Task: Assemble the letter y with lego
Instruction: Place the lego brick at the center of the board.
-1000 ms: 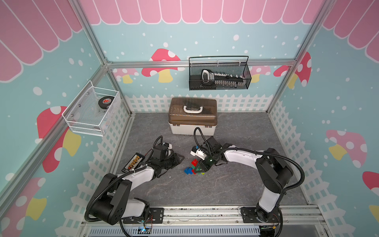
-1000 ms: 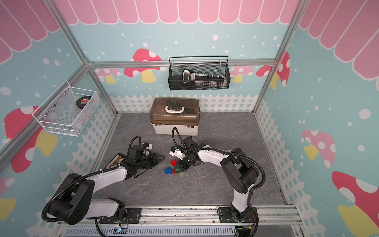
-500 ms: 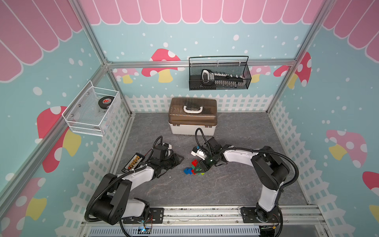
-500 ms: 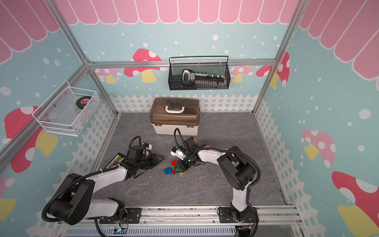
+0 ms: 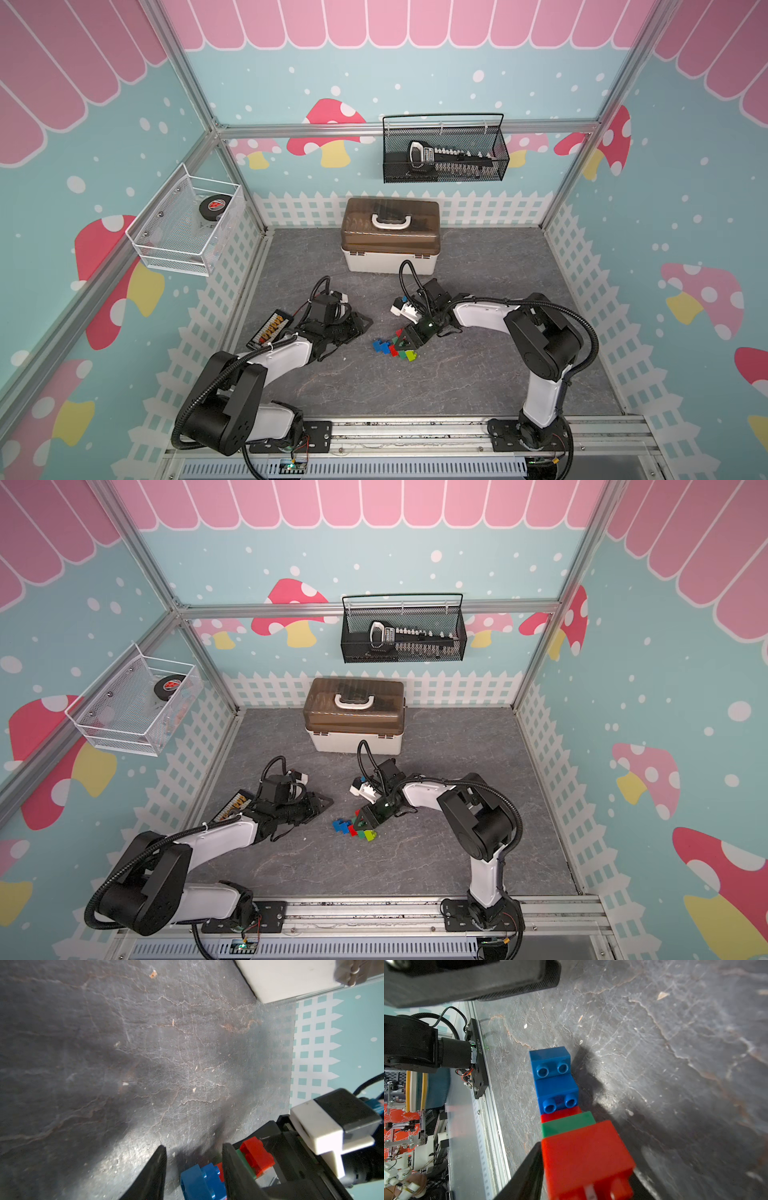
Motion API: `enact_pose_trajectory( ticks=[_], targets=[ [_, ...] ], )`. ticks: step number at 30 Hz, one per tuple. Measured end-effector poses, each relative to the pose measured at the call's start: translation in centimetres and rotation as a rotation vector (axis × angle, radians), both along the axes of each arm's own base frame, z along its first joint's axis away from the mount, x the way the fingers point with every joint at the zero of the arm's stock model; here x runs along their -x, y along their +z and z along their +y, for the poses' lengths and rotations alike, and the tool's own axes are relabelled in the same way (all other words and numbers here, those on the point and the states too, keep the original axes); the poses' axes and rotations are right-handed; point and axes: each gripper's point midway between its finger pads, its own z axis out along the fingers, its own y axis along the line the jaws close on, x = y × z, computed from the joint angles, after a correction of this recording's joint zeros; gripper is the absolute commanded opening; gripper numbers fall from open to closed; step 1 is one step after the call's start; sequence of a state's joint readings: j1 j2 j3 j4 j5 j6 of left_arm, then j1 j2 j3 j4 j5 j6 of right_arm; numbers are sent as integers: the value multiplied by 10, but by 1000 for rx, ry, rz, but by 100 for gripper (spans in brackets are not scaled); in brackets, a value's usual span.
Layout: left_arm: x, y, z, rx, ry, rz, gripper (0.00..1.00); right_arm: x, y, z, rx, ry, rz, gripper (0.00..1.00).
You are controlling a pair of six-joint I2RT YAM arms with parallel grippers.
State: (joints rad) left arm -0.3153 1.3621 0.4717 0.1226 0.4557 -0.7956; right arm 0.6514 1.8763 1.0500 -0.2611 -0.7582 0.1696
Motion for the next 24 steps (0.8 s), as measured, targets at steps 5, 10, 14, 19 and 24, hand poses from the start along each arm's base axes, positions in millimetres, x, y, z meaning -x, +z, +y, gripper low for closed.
enact_pose_trajectory(
  ticks=[5, 10, 14, 19, 24],
  targets=[
    [3, -3, 1, -10, 1, 17, 46, -12, -1, -9, 8, -36, -5, 54],
    [5, -7, 0, -25, -10, 23, 46, -23, -4, -20, 27, -70, -17, 59],
    [7, -16, -5, -36, -26, 46, 46, -26, -5, -24, 37, -79, -22, 62],
    [0, -23, -10, -46, -34, 61, 45, -30, -2, -30, 50, -98, -40, 76],
    [-8, -25, -16, -50, -47, 56, 42, -38, 10, -47, 54, -147, -80, 99]
  ],
)
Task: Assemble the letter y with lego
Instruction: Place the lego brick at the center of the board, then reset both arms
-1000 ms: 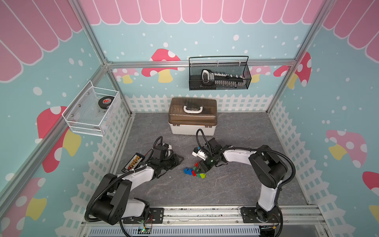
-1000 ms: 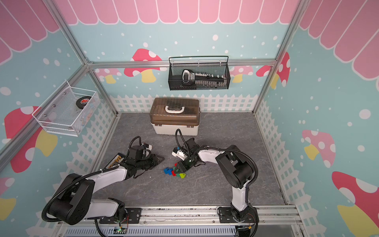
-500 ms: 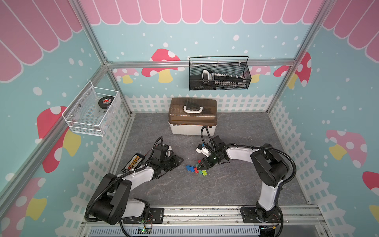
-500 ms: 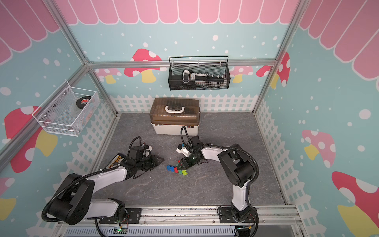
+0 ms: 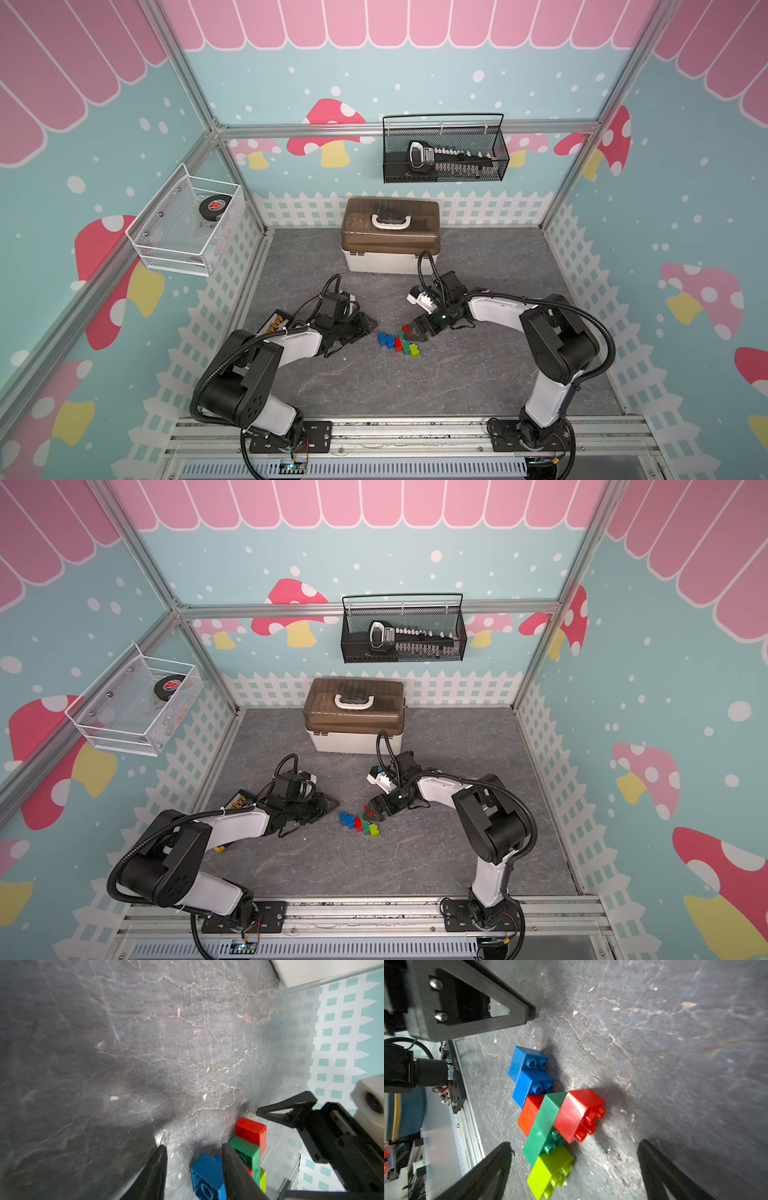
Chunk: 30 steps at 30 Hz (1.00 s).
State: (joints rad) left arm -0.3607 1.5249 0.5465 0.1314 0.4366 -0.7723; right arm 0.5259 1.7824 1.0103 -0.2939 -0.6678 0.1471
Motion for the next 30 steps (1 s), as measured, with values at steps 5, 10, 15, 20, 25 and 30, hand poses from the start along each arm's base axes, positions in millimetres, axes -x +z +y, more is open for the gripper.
enact_pose_trajectory(
  ticks=[5, 10, 15, 20, 25, 30],
  targets=[
    [4, -5, -7, -14, -37, 4, 39, -4, 16, -16, 5, -45, -57, 99],
    [10, -6, -11, -19, -61, 7, 37, -14, 20, -34, 29, -113, -90, 99],
    [31, -7, -20, -28, -112, 25, 36, -26, 15, -52, 75, -186, -106, 99],
    [56, -8, -26, -31, -158, 43, 35, -32, 9, -66, 115, -242, -108, 99],
    [70, -7, -29, -35, -180, 58, 36, -38, 8, -72, 129, -273, -120, 99],
    [75, -7, -25, -40, -166, 74, 36, -42, 9, -74, 139, -292, -136, 99]
  ],
)
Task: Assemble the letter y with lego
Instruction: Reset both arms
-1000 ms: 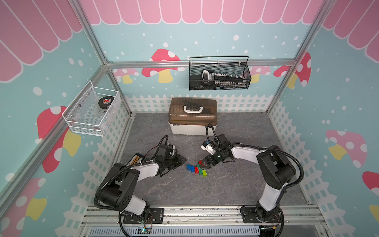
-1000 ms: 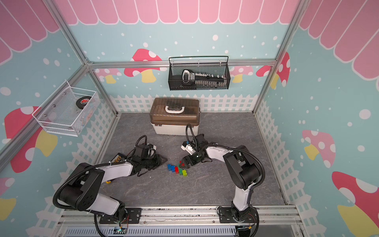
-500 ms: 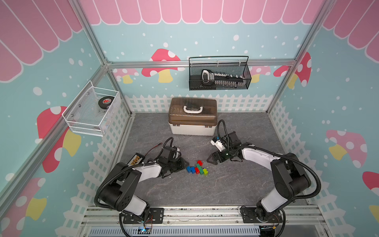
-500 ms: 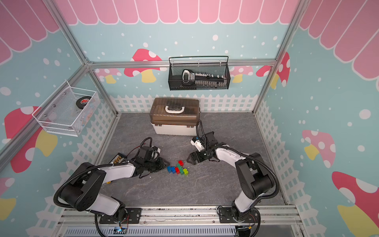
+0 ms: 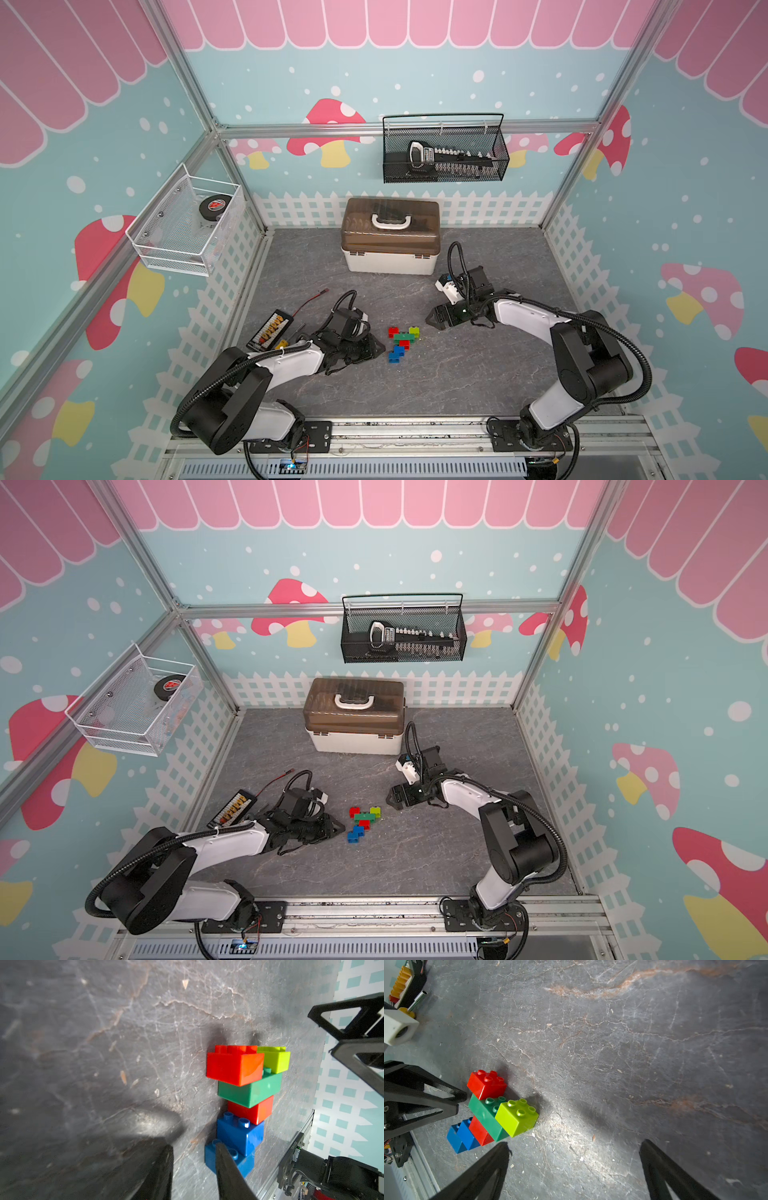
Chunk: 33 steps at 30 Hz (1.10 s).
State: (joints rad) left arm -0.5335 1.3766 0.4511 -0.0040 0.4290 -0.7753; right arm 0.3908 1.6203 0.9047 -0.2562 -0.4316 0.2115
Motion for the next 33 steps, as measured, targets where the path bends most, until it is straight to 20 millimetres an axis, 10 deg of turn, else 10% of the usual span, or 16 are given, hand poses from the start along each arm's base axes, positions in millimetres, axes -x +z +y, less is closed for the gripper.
enact_pose_trajectory(
  ticks=[5, 11, 13, 20, 26, 33],
  targets=[
    [-1, 6, 12, -53, 36, -18, 47, -4, 15, -11, 31, -46, -66, 99],
    [-49, 68, 37, -147, 158, -212, 69, -31, 62, -45, 113, -204, -270, 99],
    [-74, 96, 53, -202, 225, -298, 99, -44, 73, -69, 176, -308, -337, 99],
    [-135, 154, 133, -511, 436, -527, 99, -61, 79, -186, 487, -720, -490, 99],
    [-155, 149, 202, -784, 531, -600, 99, -41, 57, -251, 697, -907, -575, 99],
    [-169, 107, 233, -932, 547, -653, 97, -37, 26, -264, 708, -927, -662, 99]
  ],
)
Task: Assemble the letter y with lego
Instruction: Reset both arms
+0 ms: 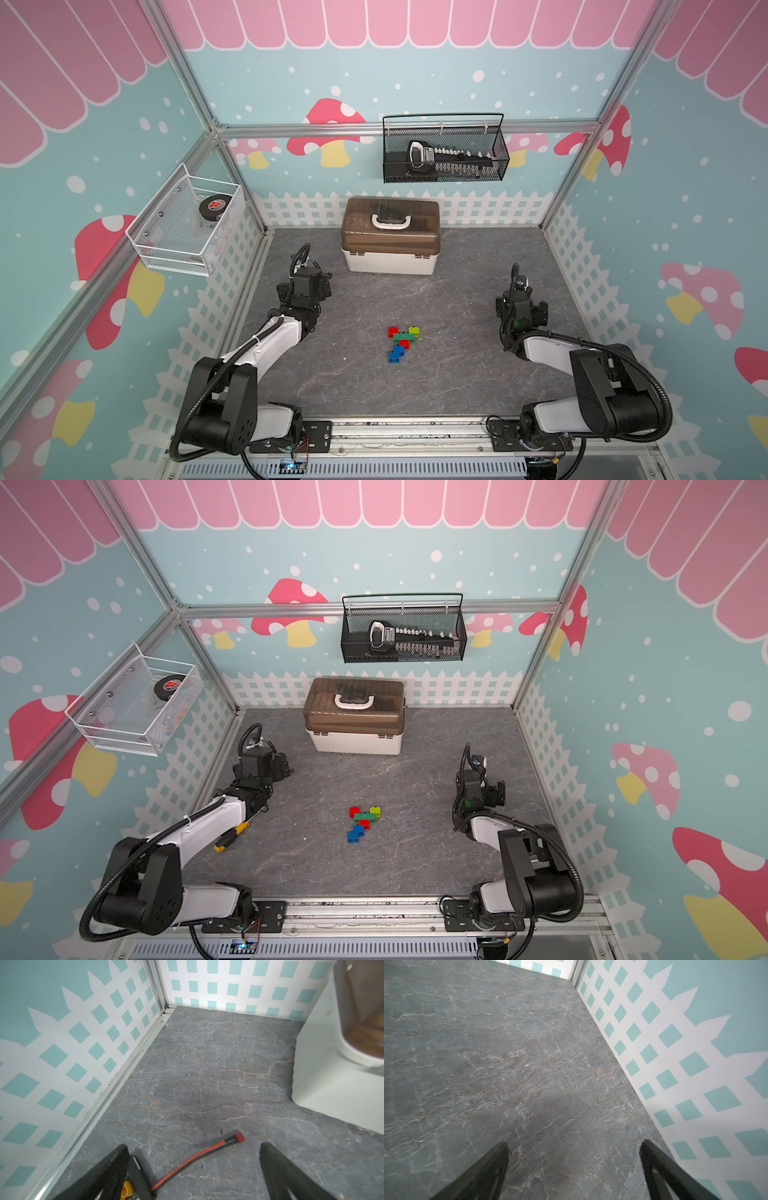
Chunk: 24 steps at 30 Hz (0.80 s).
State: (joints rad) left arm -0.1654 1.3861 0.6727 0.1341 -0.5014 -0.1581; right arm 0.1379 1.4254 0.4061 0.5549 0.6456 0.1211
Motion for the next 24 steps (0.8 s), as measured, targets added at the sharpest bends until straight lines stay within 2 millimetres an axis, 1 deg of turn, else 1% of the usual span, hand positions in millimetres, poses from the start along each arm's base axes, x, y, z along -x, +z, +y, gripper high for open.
enact_pose_trajectory(
  ticks=[1, 3, 5, 7, 8, 9, 11, 12, 14, 16, 18, 24],
  targets=[
    [-1, -7, 1, -15, -7, 3, 97, -4, 0, 2, -4, 18, -26, 99],
    [-3, -14, 2, -35, -20, -11, 96, -10, 0, 6, -15, 53, -55, 99],
    [-3, -16, 6, -31, -26, -43, 96, -13, 2, 10, -37, 95, -91, 99],
    [1, -19, 13, -16, -22, -112, 97, -17, 4, 12, -50, 132, -136, 99],
    [4, -24, 16, -12, -19, -133, 97, -17, 0, 12, -56, 140, -129, 99],
    [8, -34, 18, -13, -22, -135, 99, -17, -3, 13, -59, 149, -120, 99],
    [11, -55, 16, -1, -44, -98, 100, -19, -2, 15, -63, 162, -130, 99],
    [12, -61, 15, 8, -58, -86, 100, -20, -1, 16, -65, 167, -134, 99],
    [8, -57, 15, 19, -70, -112, 100, -22, 3, 17, -67, 174, -151, 99],
    [4, -47, 14, 27, -79, -158, 100, -23, 4, 18, -70, 181, -158, 99],
    [1, -40, 13, 31, -87, -186, 100, -24, 6, 19, -72, 185, -165, 99],
    [-2, -33, 11, 36, -96, -217, 100, -25, 6, 20, -75, 193, -166, 99]
  ],
)
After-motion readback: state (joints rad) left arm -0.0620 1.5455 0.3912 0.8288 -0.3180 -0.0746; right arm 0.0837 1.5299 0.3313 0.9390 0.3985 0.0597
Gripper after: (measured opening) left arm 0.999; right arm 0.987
